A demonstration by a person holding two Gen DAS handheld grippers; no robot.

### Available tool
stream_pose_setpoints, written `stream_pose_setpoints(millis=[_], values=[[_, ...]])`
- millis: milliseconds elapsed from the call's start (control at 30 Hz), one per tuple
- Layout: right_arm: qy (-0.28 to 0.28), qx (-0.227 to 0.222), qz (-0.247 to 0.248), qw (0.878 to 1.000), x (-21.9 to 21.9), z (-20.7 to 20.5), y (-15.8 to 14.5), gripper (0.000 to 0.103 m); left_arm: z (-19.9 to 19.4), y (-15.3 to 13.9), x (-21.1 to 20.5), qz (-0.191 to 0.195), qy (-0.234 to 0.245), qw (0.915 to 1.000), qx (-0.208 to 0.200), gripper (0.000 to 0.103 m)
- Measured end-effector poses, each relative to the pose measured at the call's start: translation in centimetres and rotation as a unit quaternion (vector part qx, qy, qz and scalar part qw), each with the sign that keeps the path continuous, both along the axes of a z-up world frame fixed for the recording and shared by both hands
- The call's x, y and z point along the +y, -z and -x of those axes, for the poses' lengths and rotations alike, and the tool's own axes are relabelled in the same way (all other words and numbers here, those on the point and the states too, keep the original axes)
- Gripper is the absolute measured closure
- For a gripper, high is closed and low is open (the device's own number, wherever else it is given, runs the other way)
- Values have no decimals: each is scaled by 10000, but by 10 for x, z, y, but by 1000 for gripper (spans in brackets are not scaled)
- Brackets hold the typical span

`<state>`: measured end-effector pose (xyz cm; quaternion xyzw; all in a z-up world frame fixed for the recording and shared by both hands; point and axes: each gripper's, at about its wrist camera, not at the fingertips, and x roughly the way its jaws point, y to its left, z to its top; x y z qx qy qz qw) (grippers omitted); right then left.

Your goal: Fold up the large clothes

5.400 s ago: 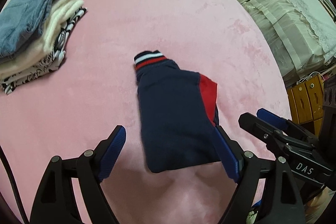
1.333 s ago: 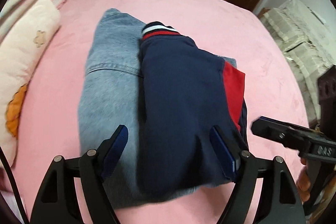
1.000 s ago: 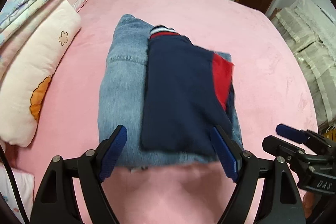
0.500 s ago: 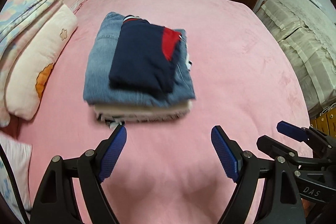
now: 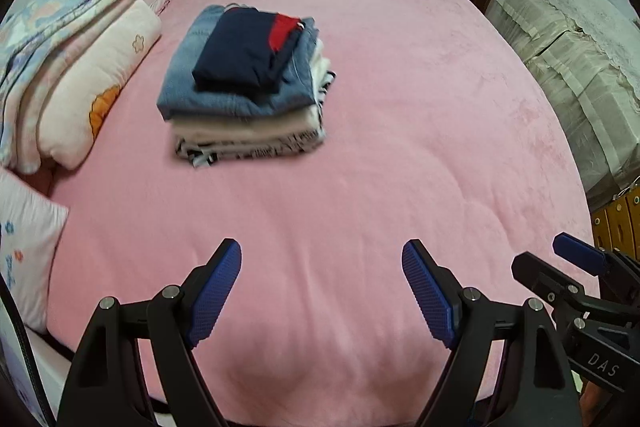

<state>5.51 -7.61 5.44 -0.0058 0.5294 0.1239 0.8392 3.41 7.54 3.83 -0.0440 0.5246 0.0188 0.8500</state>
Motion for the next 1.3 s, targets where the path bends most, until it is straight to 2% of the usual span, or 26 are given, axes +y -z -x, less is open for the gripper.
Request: stream_pose_setpoints(millis=[300,533,867,1300], values=[[294,-114,278,9991,-35,30,8,35,43,17,-50,-182,-53,9997,167,21],[436,-3,265,9987,-60,37,14,35,55,15,-73,-232,-7,9996,188,21],[181,-3,349,9992,-71,41,17,35,57,18,-84,-211,-79,9994,280,22],[112,89,331,9993,-78,40,21,35,57,22,-90,-170,-140,9990,382,21]])
